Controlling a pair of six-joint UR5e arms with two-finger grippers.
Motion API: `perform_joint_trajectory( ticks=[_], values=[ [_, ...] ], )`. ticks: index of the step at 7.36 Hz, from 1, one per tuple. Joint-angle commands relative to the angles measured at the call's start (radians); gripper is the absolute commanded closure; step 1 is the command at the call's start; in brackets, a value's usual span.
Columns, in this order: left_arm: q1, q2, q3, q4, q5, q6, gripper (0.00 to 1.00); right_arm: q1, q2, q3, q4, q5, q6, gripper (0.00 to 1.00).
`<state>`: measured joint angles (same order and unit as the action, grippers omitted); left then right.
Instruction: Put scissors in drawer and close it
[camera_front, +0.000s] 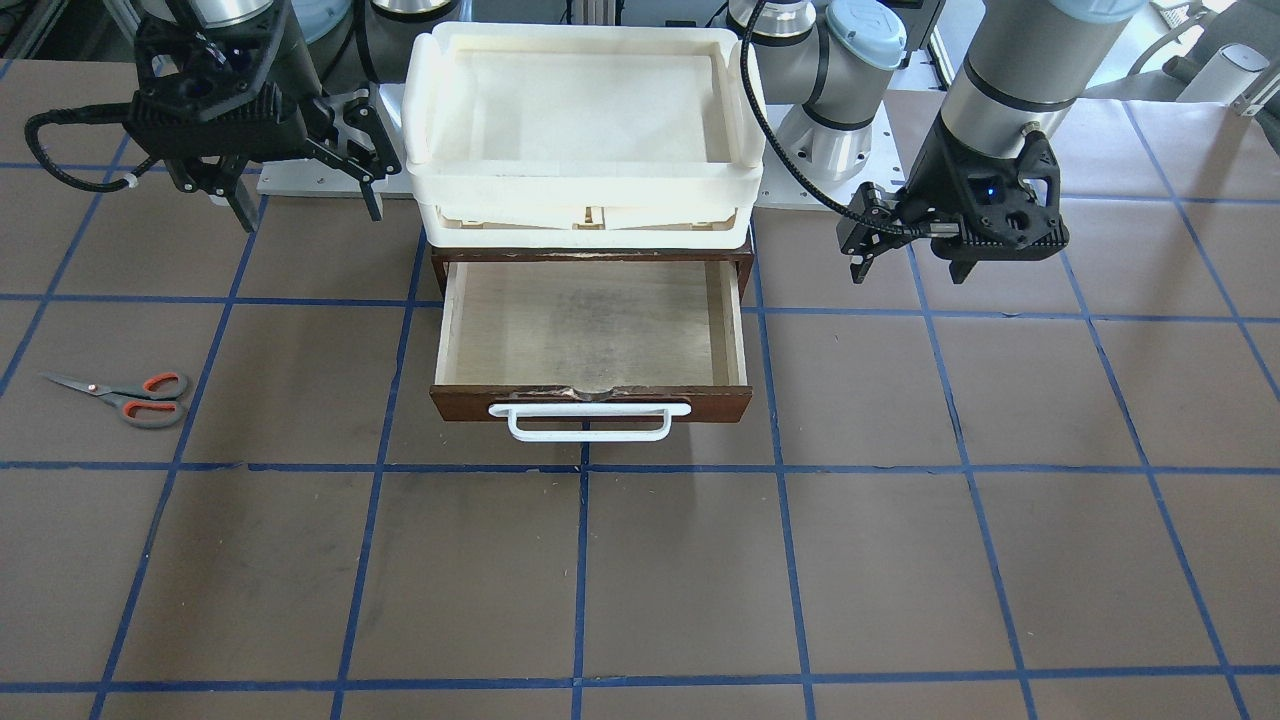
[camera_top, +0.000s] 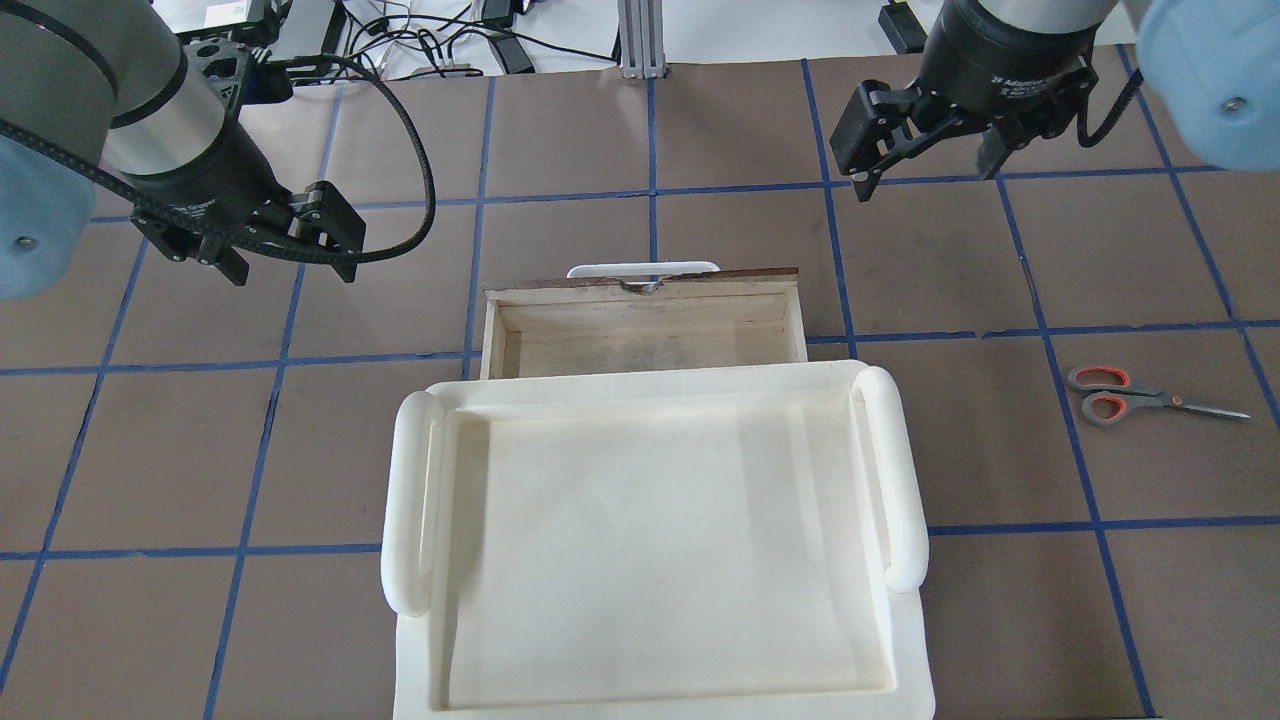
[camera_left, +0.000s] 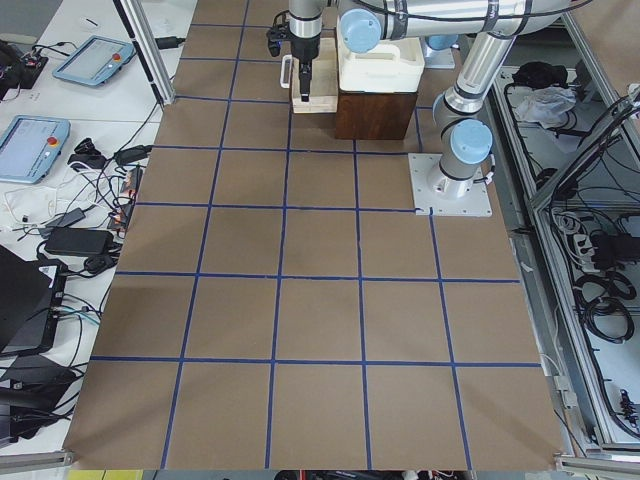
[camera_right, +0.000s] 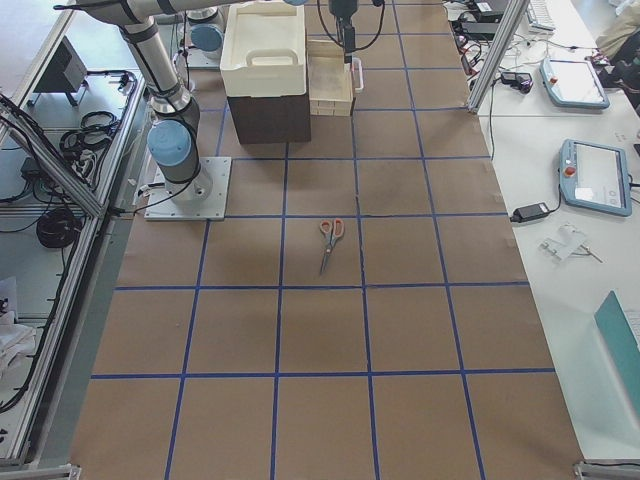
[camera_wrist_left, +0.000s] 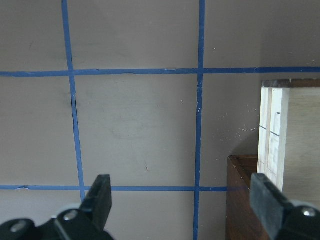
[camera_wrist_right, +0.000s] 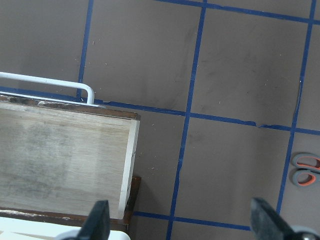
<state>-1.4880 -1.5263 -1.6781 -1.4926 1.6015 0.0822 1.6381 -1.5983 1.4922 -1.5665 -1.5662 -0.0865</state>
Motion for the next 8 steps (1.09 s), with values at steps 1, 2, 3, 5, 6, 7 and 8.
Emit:
perform_joint_trajectory(
  ticks=[1, 2, 3, 5, 6, 7, 8],
  values=[
    [0.000, 0.000, 0.001, 0.000, 0.000, 0.001, 0.00, 0.000, 0.000, 0.000, -0.001, 0.000, 0.001, 0.00],
    [0.000, 0.000, 0.000, 0.000, 0.000, 0.001, 0.00, 0.000, 0.000, 0.000, 0.000, -0.002, 0.001, 0.00],
    [0.000, 0.000, 0.000, -0.001, 0.002, -0.001, 0.00, 0.000, -0.002, 0.000, 0.006, -0.002, -0.001, 0.00],
    [0.000, 0.000, 0.000, -0.001, 0.003, -0.001, 0.00, 0.000, 0.000, 0.002, 0.006, -0.006, -0.001, 0.00],
    [0.000, 0.002, 0.000, -0.001, 0.002, -0.001, 0.00, 0.000, 0.001, 0.002, 0.009, -0.006, -0.009, 0.00],
    [0.000, 0.000, 0.000, -0.001, 0.002, -0.001, 0.00, -0.003, 0.001, 0.002, 0.003, -0.006, -0.021, 0.00],
    [0.000, 0.000, 0.000, -0.001, 0.002, 0.001, 0.00, -0.009, 0.006, 0.003, 0.003, -0.011, -0.054, 0.00]
  ],
)
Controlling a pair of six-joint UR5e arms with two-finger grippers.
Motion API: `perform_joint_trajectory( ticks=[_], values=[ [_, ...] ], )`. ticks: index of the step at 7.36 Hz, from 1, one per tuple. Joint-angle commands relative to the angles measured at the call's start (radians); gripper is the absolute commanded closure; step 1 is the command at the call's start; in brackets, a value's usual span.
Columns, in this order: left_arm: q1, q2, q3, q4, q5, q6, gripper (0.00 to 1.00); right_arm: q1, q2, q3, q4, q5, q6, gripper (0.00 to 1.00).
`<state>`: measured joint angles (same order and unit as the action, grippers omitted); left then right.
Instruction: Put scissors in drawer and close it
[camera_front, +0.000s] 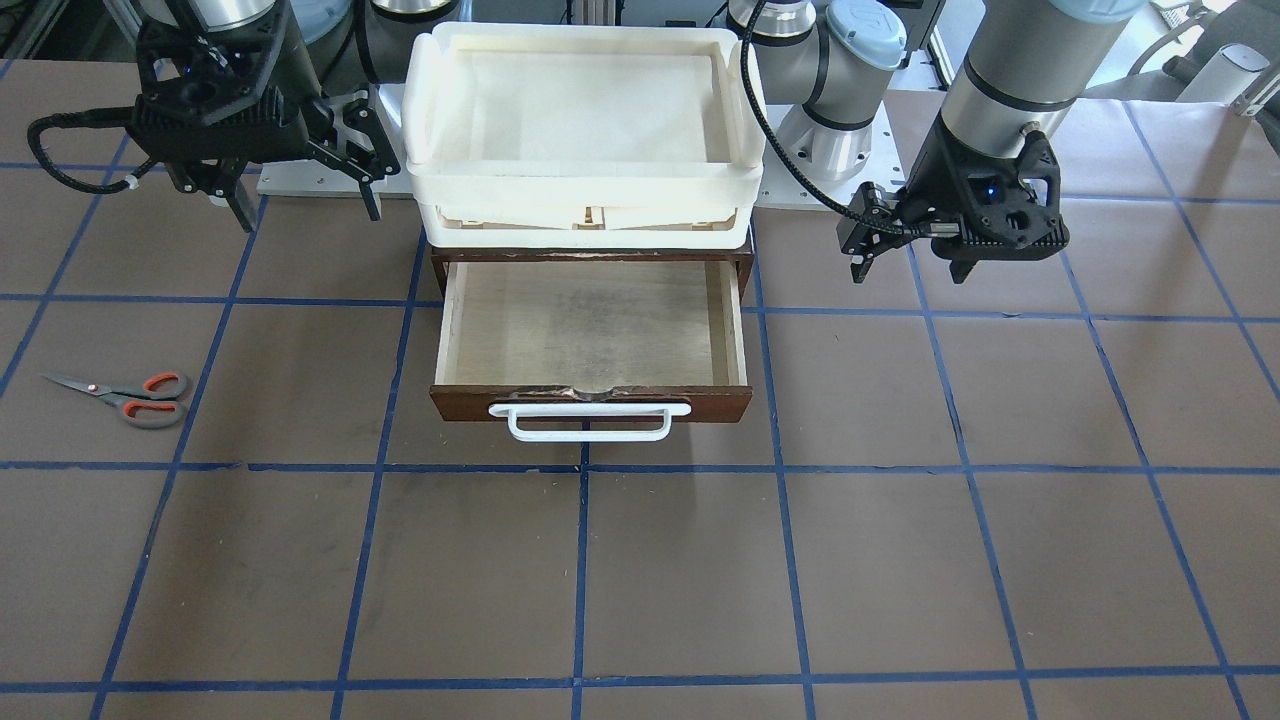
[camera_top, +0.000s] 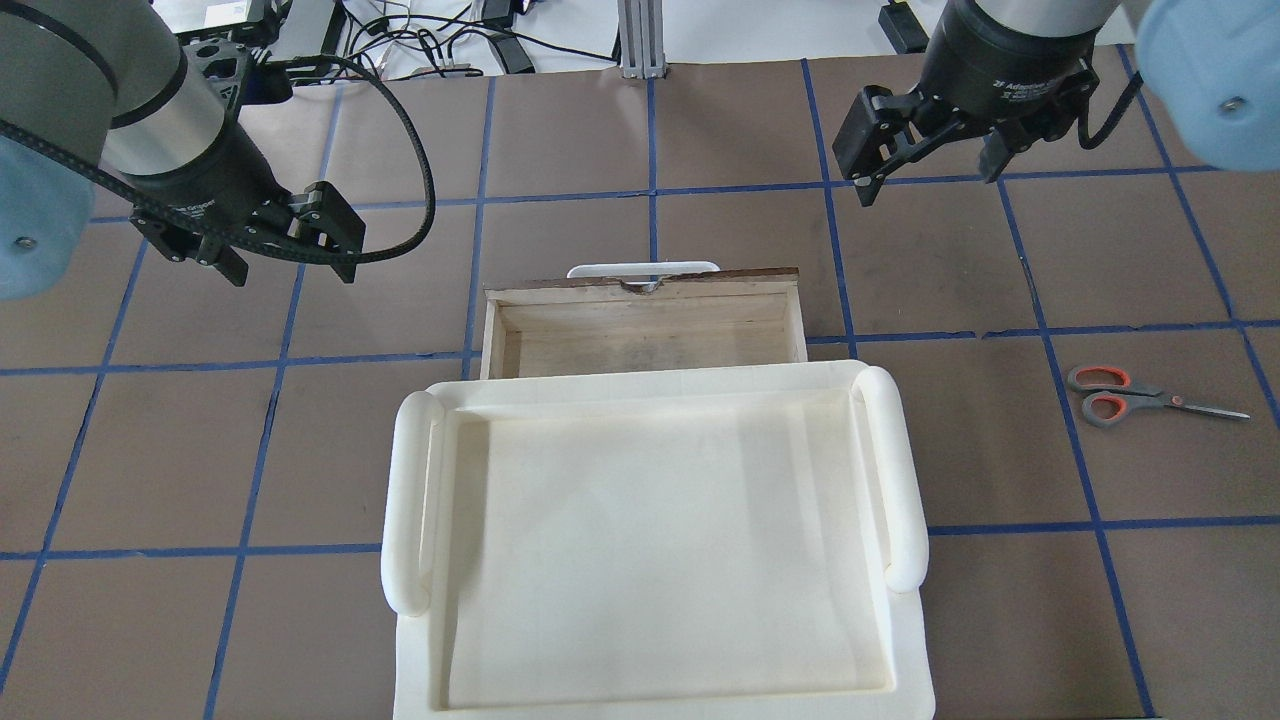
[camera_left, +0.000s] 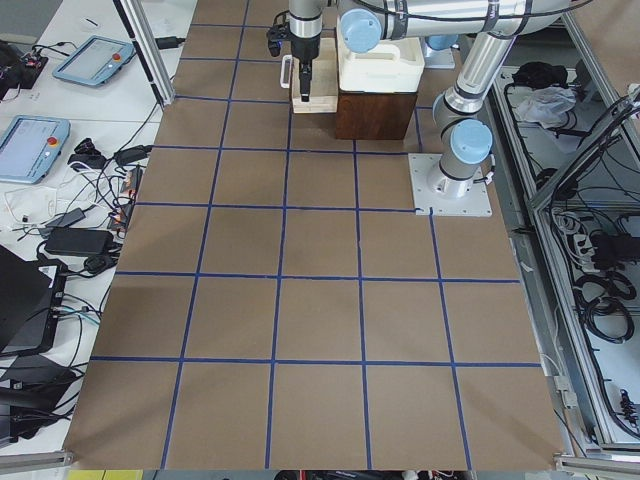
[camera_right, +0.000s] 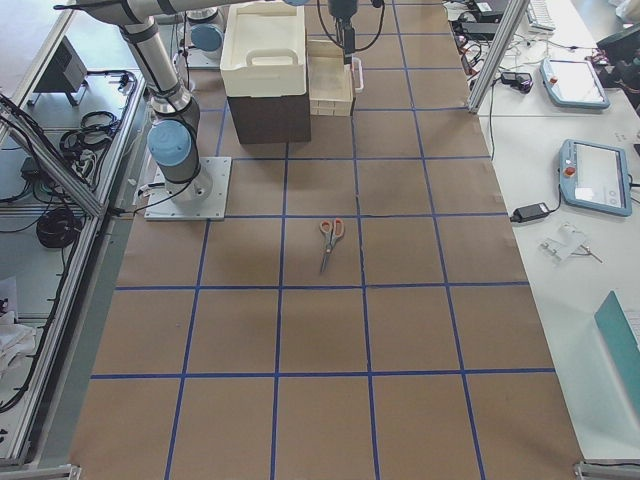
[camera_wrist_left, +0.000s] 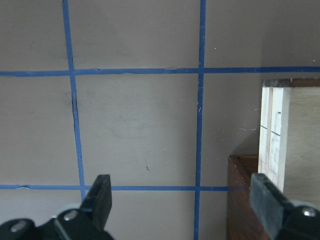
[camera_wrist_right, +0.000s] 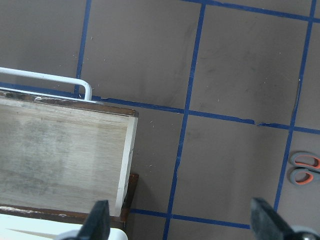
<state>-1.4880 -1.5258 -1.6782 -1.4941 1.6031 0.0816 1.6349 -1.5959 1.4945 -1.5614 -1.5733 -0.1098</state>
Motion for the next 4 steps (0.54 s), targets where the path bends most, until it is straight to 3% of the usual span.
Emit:
perform_joint_trajectory(
  ticks=[1, 4],
  values=[
    [0.000, 0.001, 0.001, 0.000, 0.000, 0.000, 0.00, -0.029, 0.007, 0.009, -0.009, -0.010, -0.162, 0.00],
    [0.000, 0.003, 0.000, -0.002, 0.001, 0.001, 0.00, -0.246, -0.001, 0.050, -0.006, -0.001, -0.637, 0.00]
  ],
)
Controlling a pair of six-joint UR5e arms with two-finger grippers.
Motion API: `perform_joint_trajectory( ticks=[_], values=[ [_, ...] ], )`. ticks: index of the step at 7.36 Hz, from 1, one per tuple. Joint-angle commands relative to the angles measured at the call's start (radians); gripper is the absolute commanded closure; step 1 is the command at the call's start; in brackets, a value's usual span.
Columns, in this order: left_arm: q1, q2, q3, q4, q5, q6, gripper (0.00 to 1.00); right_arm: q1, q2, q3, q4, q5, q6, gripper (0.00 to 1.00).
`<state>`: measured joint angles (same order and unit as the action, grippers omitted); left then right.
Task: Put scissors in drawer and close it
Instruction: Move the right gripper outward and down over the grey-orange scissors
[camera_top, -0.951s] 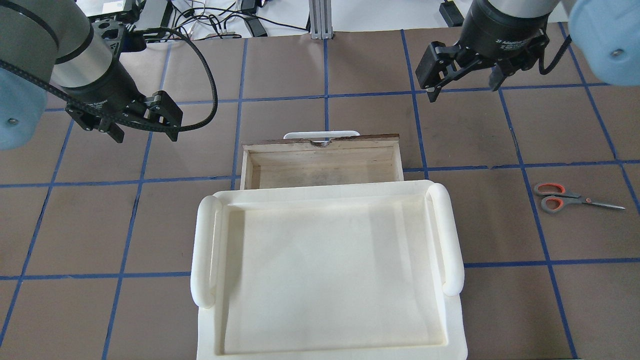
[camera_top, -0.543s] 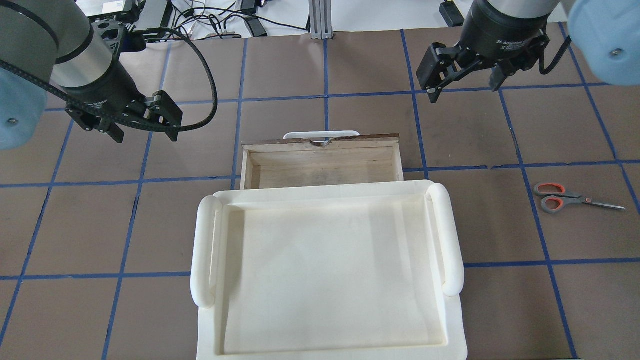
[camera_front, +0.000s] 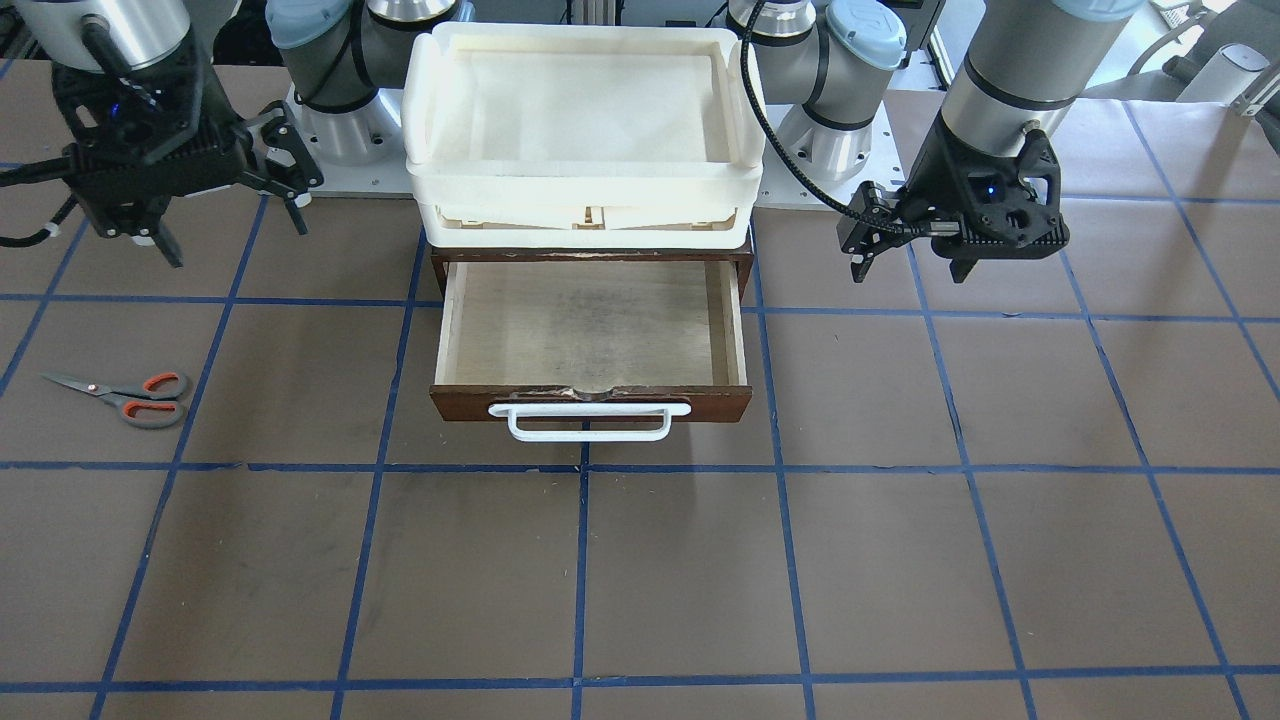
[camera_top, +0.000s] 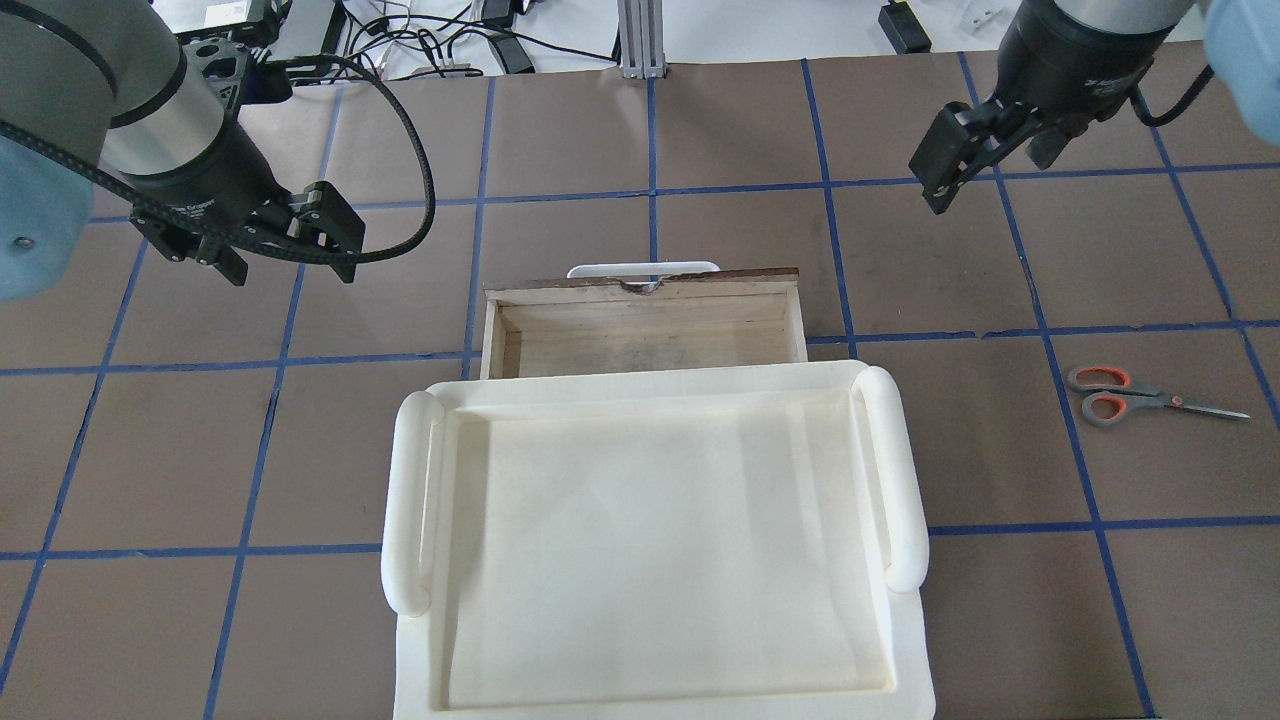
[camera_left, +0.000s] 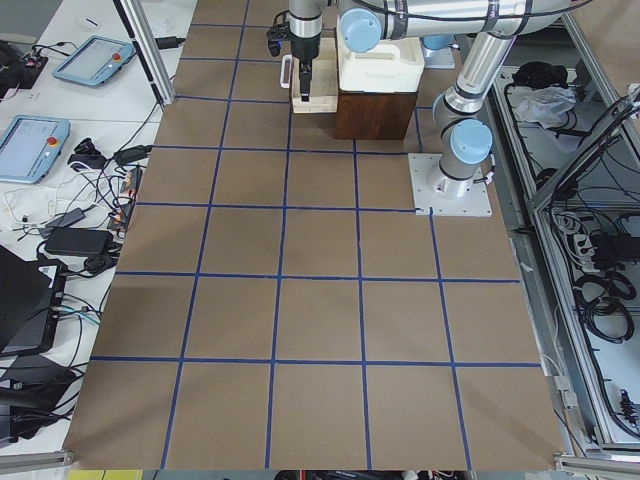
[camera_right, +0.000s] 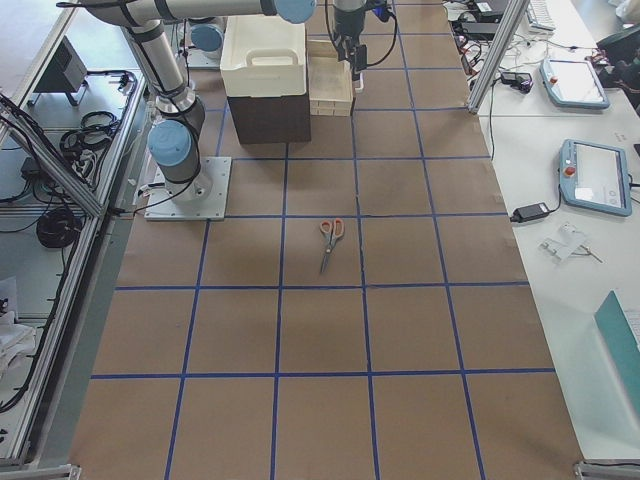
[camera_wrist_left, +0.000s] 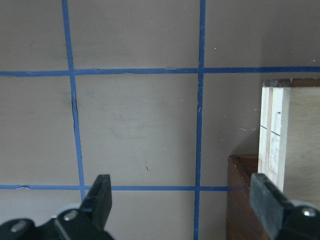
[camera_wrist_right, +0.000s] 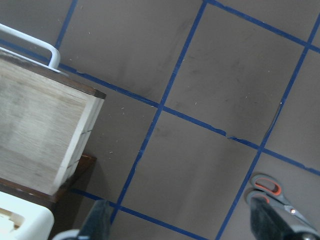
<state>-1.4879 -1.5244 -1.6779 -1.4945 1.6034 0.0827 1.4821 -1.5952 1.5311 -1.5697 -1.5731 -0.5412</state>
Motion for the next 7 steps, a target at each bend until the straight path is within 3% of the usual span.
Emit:
perform_joint_trajectory(
  ticks=[1, 4, 7],
  values=[
    [0.000, 0.001, 0.000, -0.001, 0.001, 0.000, 0.00, -0.158, 0.000, 0.026, 0.005, -0.002, -0.408, 0.00],
    [0.000, 0.001, 0.000, 0.000, 0.001, 0.000, 0.00, -0.404, 0.000, 0.183, -0.039, -0.008, -0.978, 0.00],
    [0.000, 0.003, 0.000, -0.001, 0.001, 0.000, 0.00, -0.529, 0.043, 0.456, -0.469, -0.018, -1.285, 0.00]
  ],
)
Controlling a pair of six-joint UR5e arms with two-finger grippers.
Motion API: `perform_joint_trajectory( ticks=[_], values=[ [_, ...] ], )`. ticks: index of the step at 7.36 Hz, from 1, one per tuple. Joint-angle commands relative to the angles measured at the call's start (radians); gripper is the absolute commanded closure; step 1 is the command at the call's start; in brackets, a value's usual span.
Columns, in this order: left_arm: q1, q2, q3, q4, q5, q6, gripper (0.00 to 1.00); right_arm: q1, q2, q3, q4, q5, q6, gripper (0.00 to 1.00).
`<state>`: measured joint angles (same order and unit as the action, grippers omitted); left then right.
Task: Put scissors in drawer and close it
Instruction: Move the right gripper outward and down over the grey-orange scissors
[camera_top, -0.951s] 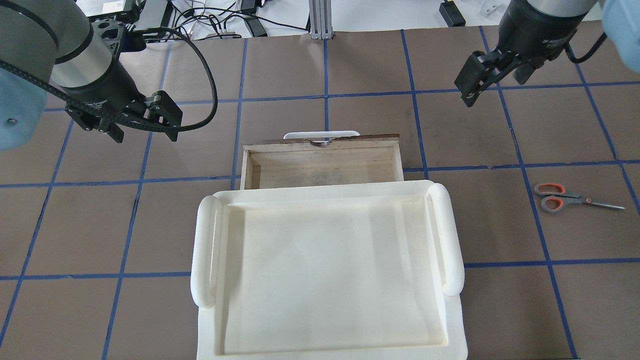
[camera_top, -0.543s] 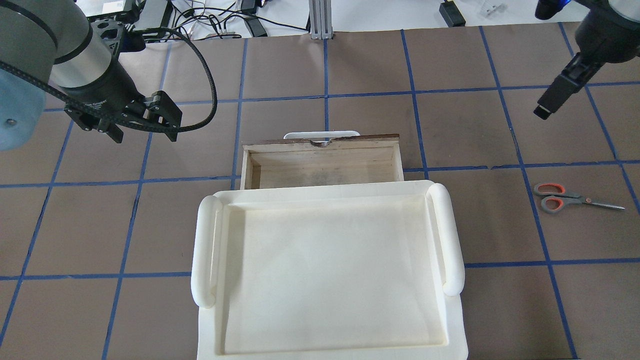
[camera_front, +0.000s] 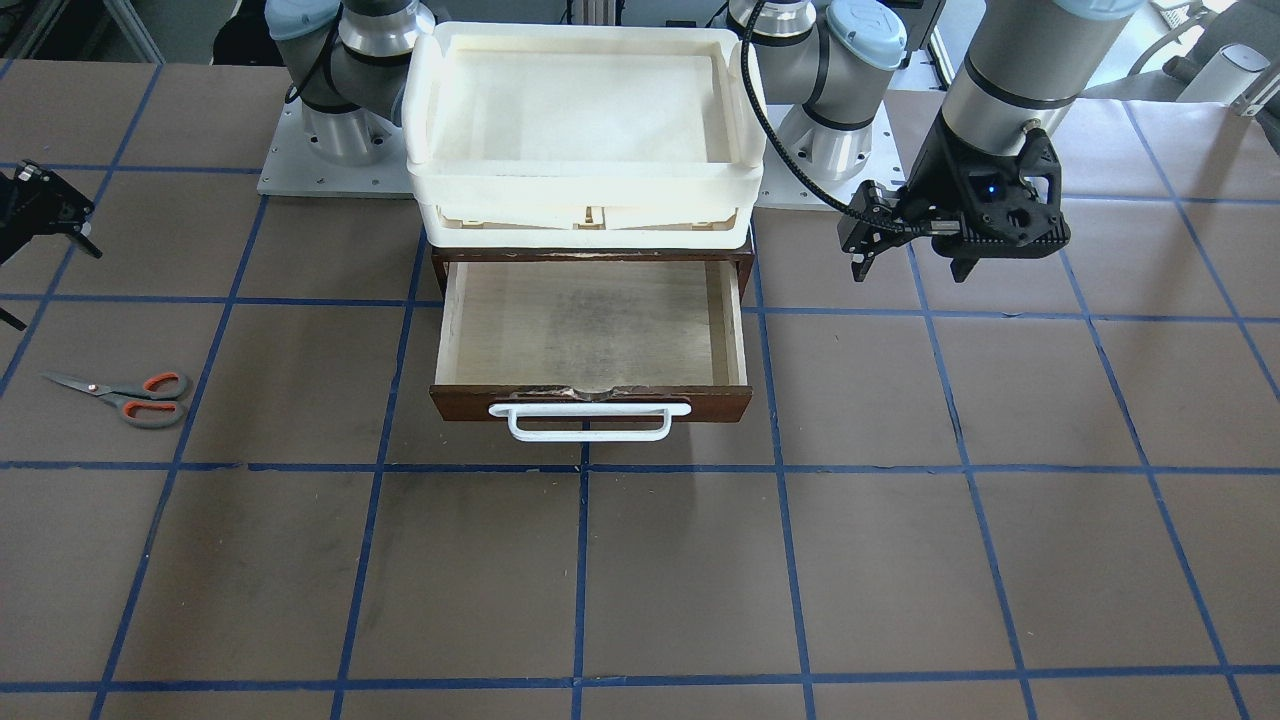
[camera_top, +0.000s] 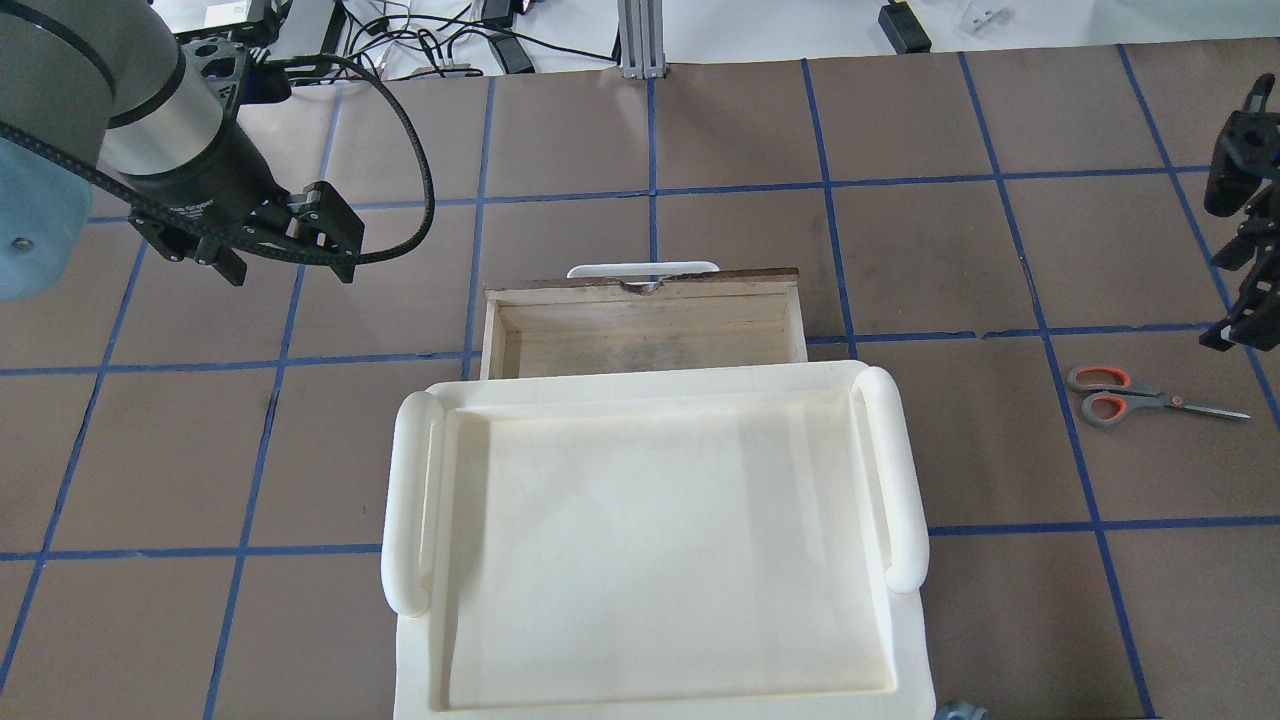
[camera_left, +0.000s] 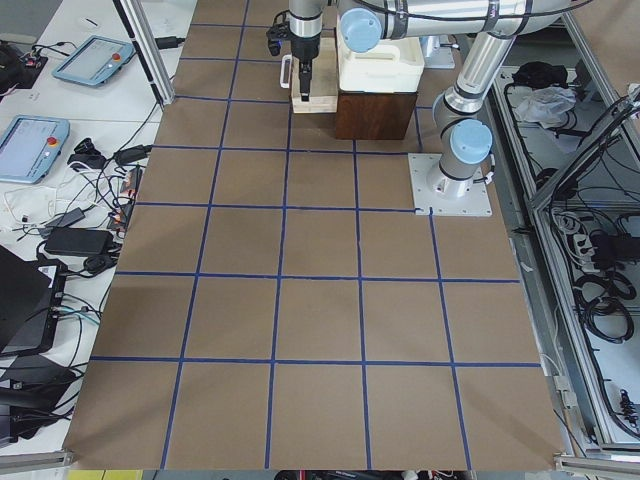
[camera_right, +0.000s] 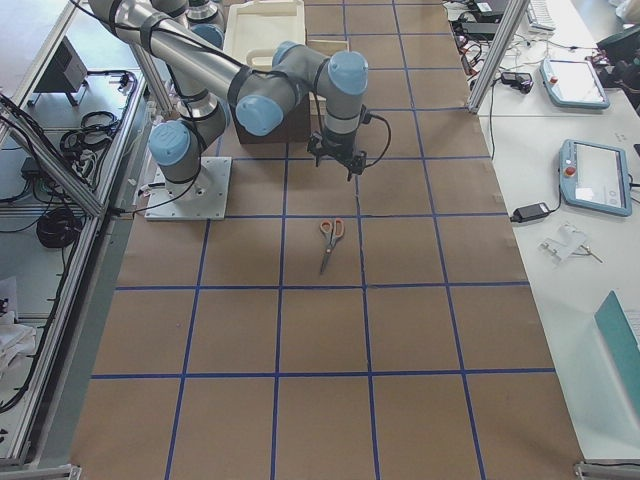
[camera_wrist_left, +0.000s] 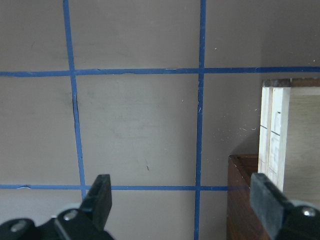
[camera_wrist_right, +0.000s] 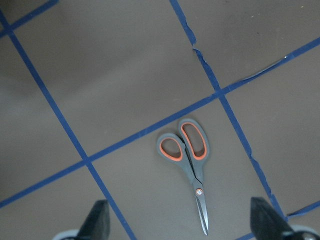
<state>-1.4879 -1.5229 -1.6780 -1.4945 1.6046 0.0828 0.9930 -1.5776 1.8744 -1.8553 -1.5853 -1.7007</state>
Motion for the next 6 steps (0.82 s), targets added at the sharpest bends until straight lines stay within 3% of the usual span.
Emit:
perform_joint_trajectory(
  ticks=[1, 4, 6],
  values=[
    [0.000, 0.003, 0.000, -0.001, 0.001, 0.000, 0.00, -0.063, 0.072, 0.126, -0.238, -0.007, -0.175, 0.00],
    [0.000, 0.004, 0.000, -0.001, 0.005, 0.000, 0.00, -0.103, 0.304, 0.129, -0.450, -0.005, -0.263, 0.01],
    [0.000, 0.004, 0.000, -0.001, 0.005, 0.000, 0.00, -0.103, 0.317, 0.159, -0.453, 0.010, -0.283, 0.04]
  ],
)
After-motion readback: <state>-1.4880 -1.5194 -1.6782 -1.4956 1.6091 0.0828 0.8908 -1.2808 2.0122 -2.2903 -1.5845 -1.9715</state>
